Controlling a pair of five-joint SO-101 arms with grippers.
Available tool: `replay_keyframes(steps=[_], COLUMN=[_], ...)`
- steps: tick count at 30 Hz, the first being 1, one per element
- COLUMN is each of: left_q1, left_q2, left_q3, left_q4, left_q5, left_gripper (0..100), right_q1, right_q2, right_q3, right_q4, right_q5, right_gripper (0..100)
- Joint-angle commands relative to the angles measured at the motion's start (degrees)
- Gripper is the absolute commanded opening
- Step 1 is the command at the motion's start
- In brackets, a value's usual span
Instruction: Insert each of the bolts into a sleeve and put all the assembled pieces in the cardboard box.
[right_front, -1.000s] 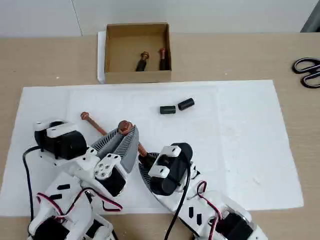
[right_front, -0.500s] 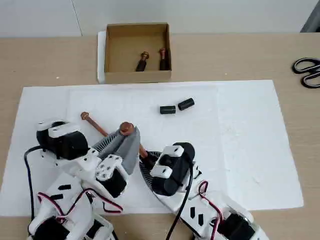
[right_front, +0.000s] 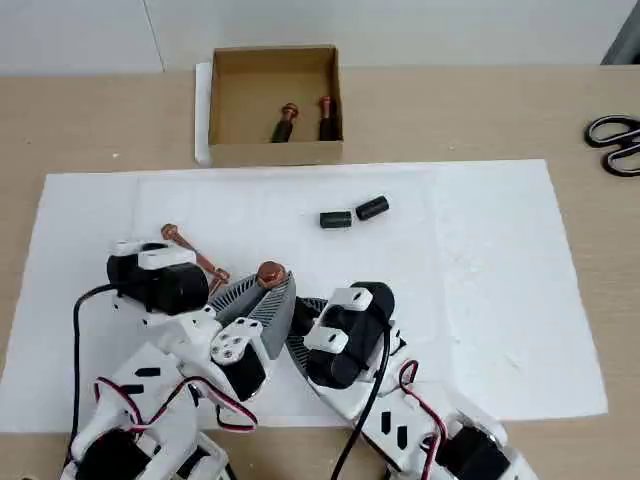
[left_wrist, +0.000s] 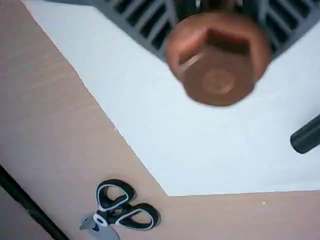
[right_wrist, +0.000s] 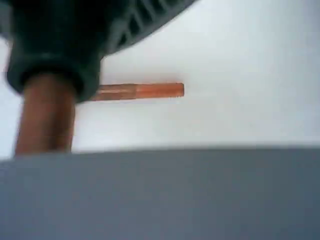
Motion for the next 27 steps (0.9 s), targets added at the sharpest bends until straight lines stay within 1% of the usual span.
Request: replay_keyframes(steps=[1,5,8,12,27], left_q1=[1.32,5.63,7.21,7.56,7.21], left_q2=[-0.26,-0.35,-0.53,-0.35,-0.35], left_q3=[0.22,1.80,4.09,5.49,8.04], left_q4=[1.85,4.75,5.01,4.84,-0.44], left_q5=[0.09,-0.09,-1.14,-5.19,-5.36], left_gripper=[1,1,1,1,1], right_q1=[0.31,0.31,0.31,0.31,0.31], right_q2=[-0.04,-0.04,-0.04,-0.13,-0.22], right_q3=[-3.34,-3.34,-3.34,-3.34,-3.34], right_q4=[-1.89,-2.07,-2.07,-2.07,-1.80], right_q5=[-0.18,0.00,0.00,0.09,0.09], right_gripper=[0.4,0.4,0.4,0.4,0.4])
